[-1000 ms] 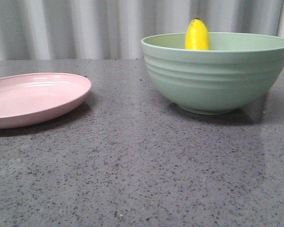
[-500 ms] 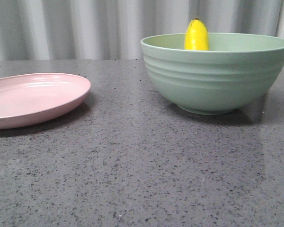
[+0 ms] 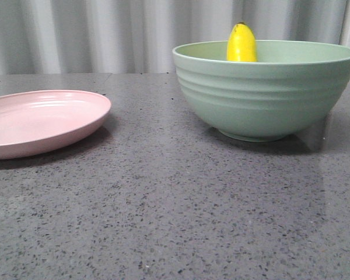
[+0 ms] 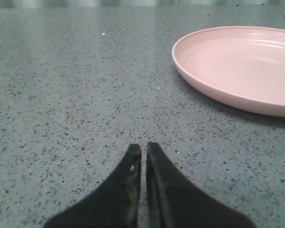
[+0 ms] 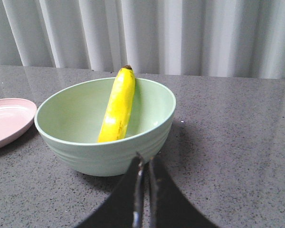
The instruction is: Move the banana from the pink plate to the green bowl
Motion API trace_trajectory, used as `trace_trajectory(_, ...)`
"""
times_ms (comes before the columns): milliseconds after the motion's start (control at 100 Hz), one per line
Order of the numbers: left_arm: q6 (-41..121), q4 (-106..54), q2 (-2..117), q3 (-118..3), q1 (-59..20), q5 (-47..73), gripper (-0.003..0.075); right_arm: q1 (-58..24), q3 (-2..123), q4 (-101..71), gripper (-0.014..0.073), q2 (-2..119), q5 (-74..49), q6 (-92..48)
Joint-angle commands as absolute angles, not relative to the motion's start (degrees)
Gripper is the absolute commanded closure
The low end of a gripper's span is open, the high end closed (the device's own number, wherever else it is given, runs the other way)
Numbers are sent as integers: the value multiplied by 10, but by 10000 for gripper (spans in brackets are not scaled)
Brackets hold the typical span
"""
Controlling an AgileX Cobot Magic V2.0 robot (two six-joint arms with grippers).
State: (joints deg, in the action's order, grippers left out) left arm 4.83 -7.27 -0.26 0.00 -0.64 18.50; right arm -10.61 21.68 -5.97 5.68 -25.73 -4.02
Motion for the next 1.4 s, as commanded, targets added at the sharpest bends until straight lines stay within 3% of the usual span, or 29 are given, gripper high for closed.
trace_trajectory(0, 42, -76, -21, 15, -6, 166, 739, -103, 231, -55, 666, 63, -213, -46)
trace_trajectory(660, 42, -76, -21, 15, -6, 166, 739, -84, 212, -53, 666, 62, -198, -46)
trace_trajectory(880, 42, -76, -21, 15, -6, 166, 739, 28, 106, -50, 666, 62, -14, -28)
trace_trajectory(1060, 42, -76, -21, 15, -6, 166, 739, 61, 16, 18, 666, 55, 71, 46)
trace_trajectory(1170, 42, -76, -21, 15, -6, 166, 739, 63, -24, 38, 666, 21, 70, 74)
trace_trajectory(1390, 42, -76, -21, 15, -6, 166, 739, 67, -23, 39, 666, -17, -82, 59)
